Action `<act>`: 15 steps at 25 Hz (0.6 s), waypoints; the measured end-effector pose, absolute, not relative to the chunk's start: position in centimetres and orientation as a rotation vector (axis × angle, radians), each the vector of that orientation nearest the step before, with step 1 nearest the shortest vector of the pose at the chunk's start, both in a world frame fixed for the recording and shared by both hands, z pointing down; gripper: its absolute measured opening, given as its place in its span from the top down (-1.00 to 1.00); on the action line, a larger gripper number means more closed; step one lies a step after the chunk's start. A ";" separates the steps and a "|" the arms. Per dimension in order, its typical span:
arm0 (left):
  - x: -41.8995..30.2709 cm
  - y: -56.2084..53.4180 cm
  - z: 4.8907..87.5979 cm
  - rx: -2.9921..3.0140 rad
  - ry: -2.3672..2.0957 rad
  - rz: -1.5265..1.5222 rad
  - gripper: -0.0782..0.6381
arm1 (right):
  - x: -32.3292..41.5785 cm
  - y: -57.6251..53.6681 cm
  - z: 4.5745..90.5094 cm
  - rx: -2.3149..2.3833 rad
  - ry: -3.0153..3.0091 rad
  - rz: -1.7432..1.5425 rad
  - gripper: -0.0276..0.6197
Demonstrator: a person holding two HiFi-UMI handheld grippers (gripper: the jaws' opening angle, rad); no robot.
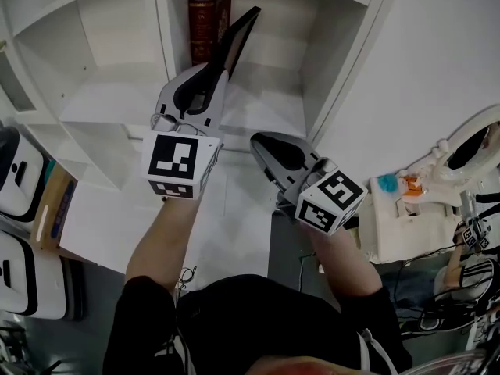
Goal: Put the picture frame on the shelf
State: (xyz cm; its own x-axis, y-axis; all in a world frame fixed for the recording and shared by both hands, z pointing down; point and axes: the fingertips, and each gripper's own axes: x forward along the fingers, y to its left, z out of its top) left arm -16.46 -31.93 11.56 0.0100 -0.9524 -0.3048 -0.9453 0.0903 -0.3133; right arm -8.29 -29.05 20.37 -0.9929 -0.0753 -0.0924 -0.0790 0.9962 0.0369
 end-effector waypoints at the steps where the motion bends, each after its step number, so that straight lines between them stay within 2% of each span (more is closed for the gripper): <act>1: -16.4 -31.9 11.6 -1.866 1.934 -0.024 0.60 | -8.9 -29.0 19.1 -0.118 3.033 0.083 0.84; 6: -16.4 -31.1 11.7 -1.879 1.903 -0.009 0.59 | -11.3 -29.1 15.4 -0.147 2.994 0.161 0.84; 15: -16.8 -32.3 11.6 -1.914 1.867 -0.025 0.59 | -13.3 -32.3 9.5 -0.180 2.899 -0.021 0.84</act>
